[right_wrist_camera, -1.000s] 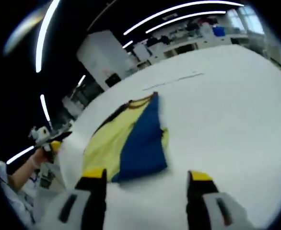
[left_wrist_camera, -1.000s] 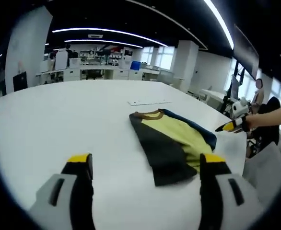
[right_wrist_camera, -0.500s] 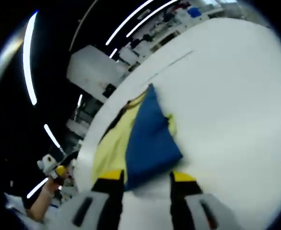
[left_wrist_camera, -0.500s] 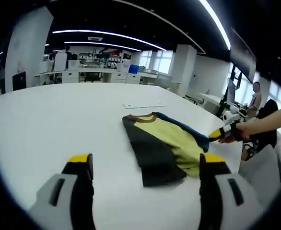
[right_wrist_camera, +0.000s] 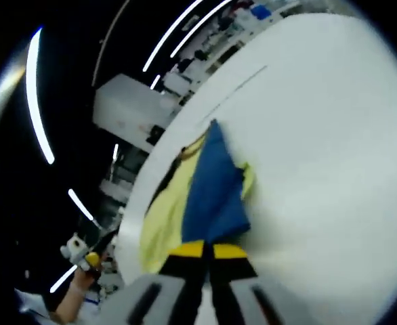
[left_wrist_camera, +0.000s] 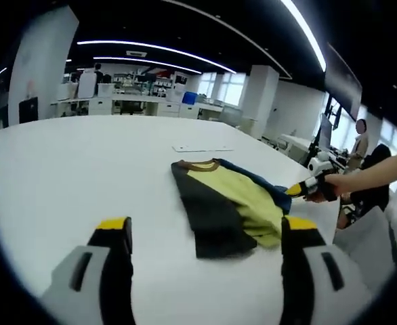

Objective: Fold the garment on the visible template until the final outline fits inside the template.

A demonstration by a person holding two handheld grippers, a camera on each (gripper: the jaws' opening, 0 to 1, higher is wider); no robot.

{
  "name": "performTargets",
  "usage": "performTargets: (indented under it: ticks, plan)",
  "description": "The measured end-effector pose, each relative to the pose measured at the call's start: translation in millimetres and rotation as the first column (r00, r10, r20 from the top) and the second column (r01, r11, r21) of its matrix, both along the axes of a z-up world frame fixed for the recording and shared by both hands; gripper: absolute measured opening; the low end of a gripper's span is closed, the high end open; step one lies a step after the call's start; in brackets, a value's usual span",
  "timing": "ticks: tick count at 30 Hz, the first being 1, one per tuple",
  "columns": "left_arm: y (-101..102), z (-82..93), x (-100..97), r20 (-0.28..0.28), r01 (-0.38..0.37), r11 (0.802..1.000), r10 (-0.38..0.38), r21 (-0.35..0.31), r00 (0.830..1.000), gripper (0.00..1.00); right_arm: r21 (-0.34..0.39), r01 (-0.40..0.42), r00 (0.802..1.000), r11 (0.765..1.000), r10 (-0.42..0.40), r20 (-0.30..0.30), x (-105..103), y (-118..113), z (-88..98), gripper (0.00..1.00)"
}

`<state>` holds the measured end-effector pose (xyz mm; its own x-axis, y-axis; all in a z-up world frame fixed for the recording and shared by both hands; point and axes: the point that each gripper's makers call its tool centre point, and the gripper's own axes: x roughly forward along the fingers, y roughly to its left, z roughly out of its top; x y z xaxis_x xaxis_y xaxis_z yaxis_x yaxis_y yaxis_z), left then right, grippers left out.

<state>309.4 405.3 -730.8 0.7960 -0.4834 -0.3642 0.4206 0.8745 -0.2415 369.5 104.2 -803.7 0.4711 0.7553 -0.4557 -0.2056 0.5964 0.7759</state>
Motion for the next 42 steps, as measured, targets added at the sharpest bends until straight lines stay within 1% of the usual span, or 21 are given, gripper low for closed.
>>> performTargets:
  ticks: [4,8,13,15,19,22,27,34,42]
  plan:
    - [-1.4,2.3,-0.4,0.004,0.011,1.000,-0.011,0.007,1.000,0.88,0.011,-0.037,0.999,0.999,0.036,0.032,10.9,14.3,19.7,0.00]
    - [-2.7,3.7,0.1,0.007,0.013,1.000,-0.013,0.008,1.000,0.88,0.010,-0.077,0.995,0.997,0.076,0.063,20.9,32.9,32.3,0.00]
    - [-4.5,4.7,-2.1,0.007,0.013,1.000,-0.013,0.000,1.000,0.88,-0.001,-0.127,0.988,0.992,0.127,0.093,35.4,62.3,42.1,0.00]
    - [-5.2,4.7,-3.8,0.006,0.013,1.000,-0.013,0.003,1.000,0.88,-0.024,-0.156,0.982,0.987,0.158,0.105,39.6,75.3,42.5,0.00]
    - [-2.8,5.1,-6.0,0.005,0.006,1.000,-0.006,-0.001,1.000,0.88,-0.060,-0.201,0.972,0.978,0.207,0.110,49.1,100.5,39.0,0.00]
    - [-2.5,4.0,-8.8,0.002,-0.003,1.000,0.003,-0.005,1.000,0.87,-0.110,-0.233,0.962,0.966,0.246,0.119,51.1,113.5,33.0,0.00]
    - [0.3,-0.2,-11.2,-0.006,-0.008,1.000,0.008,-0.009,1.000,0.87,-0.161,-0.266,0.952,0.950,0.285,0.108,53.4,135.2,19.6,0.00]
    - [-0.6,-0.5,-14.1,-0.014,-0.013,1.000,0.013,-0.013,1.000,0.87,-0.190,-0.305,0.941,0.933,0.326,0.091,50.9,152.6,7.3,0.00]
    - [2.0,-3.4,-14.3,-0.016,-0.021,1.000,0.021,-0.020,1.000,0.87,-0.230,-0.339,0.927,0.912,0.365,0.081,46.1,162.1,-3.3,0.00]
